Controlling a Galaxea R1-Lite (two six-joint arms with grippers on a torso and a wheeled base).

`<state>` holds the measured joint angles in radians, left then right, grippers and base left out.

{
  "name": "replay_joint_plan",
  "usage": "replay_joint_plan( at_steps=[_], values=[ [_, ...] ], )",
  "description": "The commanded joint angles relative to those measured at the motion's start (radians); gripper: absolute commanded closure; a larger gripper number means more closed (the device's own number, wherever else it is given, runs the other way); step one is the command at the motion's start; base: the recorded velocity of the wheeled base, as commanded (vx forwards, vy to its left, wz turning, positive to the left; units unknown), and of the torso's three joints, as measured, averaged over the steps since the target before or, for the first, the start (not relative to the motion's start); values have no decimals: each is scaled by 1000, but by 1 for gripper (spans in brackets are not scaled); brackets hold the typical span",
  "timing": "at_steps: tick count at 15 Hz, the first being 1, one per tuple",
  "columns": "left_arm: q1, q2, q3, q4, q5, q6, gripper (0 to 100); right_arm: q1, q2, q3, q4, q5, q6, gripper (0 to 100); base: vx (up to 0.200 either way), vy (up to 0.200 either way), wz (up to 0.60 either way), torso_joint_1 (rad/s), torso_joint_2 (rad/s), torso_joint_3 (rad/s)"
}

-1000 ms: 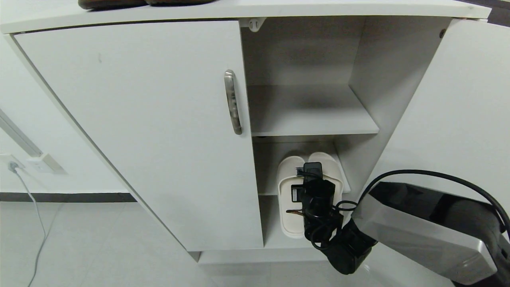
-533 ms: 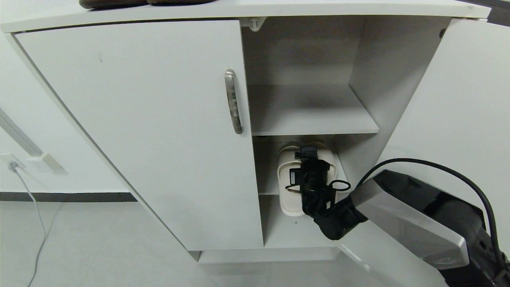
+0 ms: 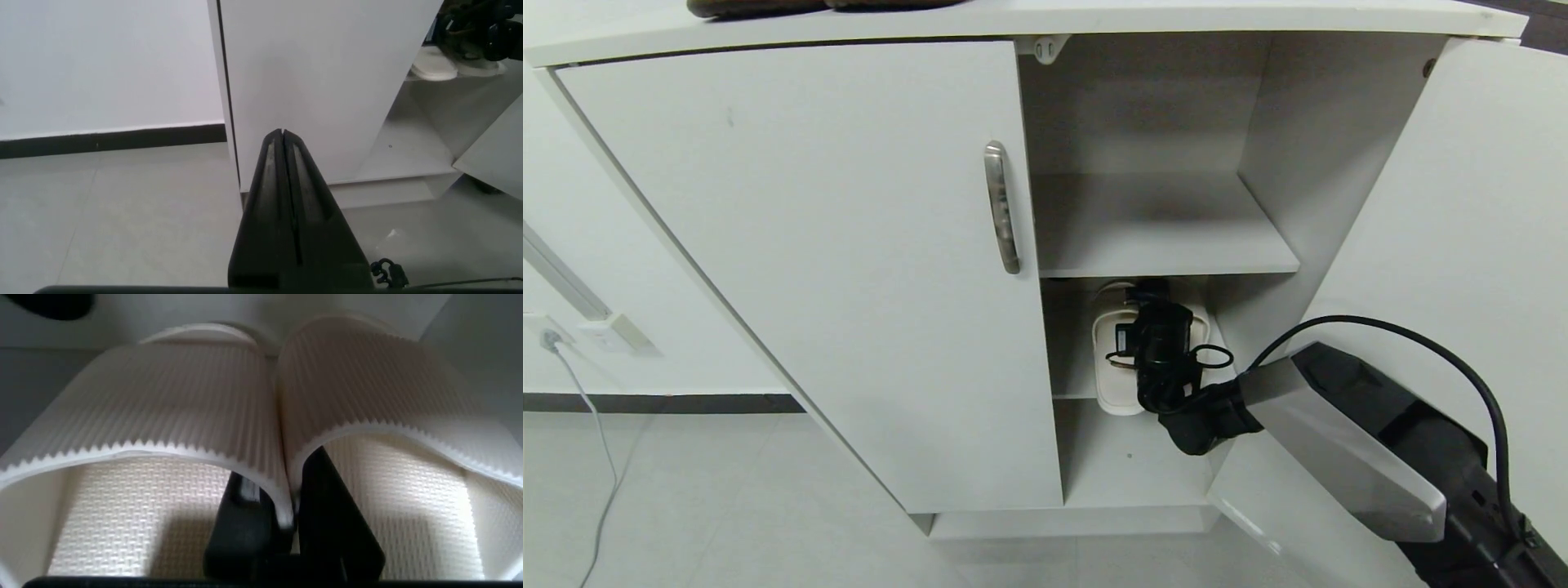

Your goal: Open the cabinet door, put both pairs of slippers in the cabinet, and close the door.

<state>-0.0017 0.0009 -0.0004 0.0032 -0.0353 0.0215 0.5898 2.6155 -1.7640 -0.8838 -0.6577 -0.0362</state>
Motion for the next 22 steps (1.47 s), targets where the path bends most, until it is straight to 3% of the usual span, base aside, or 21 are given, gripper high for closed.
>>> replay_joint_plan(
  at_steps=[1, 7, 8, 13, 22],
  values=[
    [0, 1, 0, 0, 0, 0, 100, -4, 23, -15, 0, 0, -1, 100, 0, 0, 0, 0, 0, 0],
    [0, 1, 0, 0, 0, -2, 100, -5, 40, -31, 0, 0, 1, 100, 0, 0, 0, 0, 0, 0],
    [0, 1, -1, 0, 0, -2, 100, -5, 44, -34, 0, 0, 1, 0, 0, 0, 0, 0, 0, 0],
    [0, 1, -1, 0, 0, -2, 100, 1, 9, 63, -37, -2, 1, 0, 0, 0, 0, 0, 0, 0],
    [0, 2, -1, 0, 0, 0, 100, 73, -229, 575, -314, -10, 2, 0, 0, 0, 0, 0, 0, 0]
  ],
)
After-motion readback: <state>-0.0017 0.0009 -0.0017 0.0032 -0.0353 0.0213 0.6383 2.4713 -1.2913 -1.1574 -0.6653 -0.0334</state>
